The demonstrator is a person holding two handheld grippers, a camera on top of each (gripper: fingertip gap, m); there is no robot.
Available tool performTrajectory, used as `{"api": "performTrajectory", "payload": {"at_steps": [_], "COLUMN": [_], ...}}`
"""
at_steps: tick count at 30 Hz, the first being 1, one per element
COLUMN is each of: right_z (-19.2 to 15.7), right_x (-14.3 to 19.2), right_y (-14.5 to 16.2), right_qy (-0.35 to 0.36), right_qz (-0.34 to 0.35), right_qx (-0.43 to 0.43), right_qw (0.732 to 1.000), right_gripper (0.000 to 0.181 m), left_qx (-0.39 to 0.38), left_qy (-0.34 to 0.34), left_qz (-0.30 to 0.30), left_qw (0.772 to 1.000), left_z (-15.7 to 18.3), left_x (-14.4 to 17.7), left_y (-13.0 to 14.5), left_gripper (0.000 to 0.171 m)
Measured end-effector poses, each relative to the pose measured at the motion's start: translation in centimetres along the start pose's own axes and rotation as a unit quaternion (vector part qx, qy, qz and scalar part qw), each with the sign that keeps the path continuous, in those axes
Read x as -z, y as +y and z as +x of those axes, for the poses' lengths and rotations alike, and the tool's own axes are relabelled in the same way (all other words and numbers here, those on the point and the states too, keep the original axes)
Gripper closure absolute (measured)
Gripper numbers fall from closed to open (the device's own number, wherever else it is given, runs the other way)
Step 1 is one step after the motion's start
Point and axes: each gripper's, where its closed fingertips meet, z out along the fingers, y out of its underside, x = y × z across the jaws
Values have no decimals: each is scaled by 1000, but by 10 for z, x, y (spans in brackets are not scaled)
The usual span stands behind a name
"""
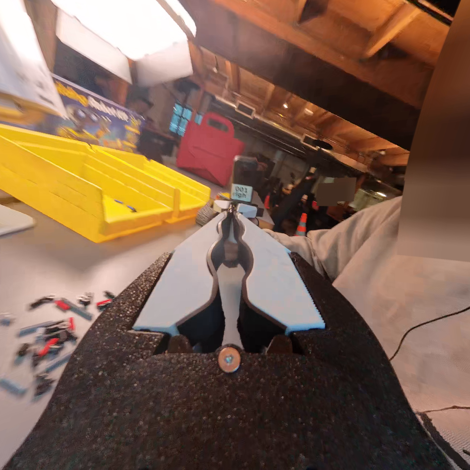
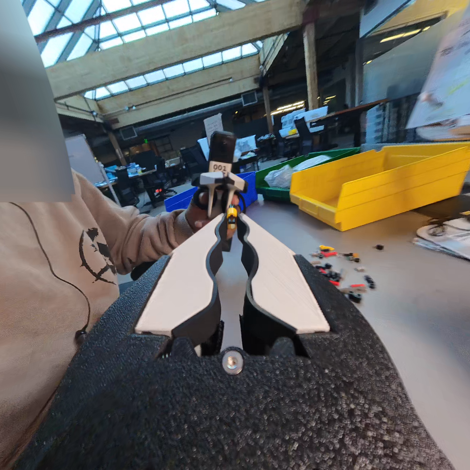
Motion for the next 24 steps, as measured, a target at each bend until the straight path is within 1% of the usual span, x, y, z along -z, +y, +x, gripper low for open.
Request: {"api": "performTrajectory", "payload": {"at_steps": [1,2,4,6,7,9,11,12,13,14,15,17,18,19,21,23,24], "right_z": [7,7,-2,-5,-2,8,16,18,19,20,21,22,22,21,19,16,15], "right_x": [12,15,7,-2,-3,-1,0,-1,-1,-2,-2,-3,-3,-3,-5,-7,-8], "right_y": [-7,-10,-14,-7,-1,7,12,16,20,24,27,34,37,39,39,36,34], "right_qy": [16,18,0,-8,-2,22,40,43,47,51,53,61,63,63,62,65,70], "right_qz": [1,-3,11,6,-5,-23,-32,-39,-47,-55,-63,-79,-87,-92,-92,-84,-79], "right_qx": [16,35,34,23,27,31,22,20,22,28,33,51,60,69,83,103,121], "right_qw": [1000,999,999,1000,1000,999,998,998,998,997,996,994,992,991,990,989,987], "right_gripper": [176,176,176,176,176,176,176,176,176,176,176,176,176,176,176,176,176], "left_qx": [-31,-52,-63,-86,-111,-156,-183,-199,-208,-205,-200,-189,-183,-172,-126,-68,-35], "left_qy": [-18,-31,-56,-116,-159,-248,-301,-320,-328,-331,-332,-325,-319,-301,-244,-177,-137], "left_qz": [-10,-36,-81,-130,-164,-240,-304,-322,-337,-351,-356,-347,-335,-313,-250,-196,-171], "left_qw": [999,998,993,981,967,926,885,869,858,851,850,859,868,884,928,962,975], "left_z": [-3,-4,-14,-39,-57,-96,-126,-137,-145,-150,-152,-150,-146,-138,-114,-89,-75], "left_x": [7,5,-4,-5,-1,13,25,27,28,27,26,22,20,15,1,-10,-14], "left_y": [-6,0,21,44,55,75,91,95,99,105,108,109,106,102,89,78,73], "left_gripper": [171,169,169,168,168,168,167,167,167,167,167,159,156,153,149,146,147]}}
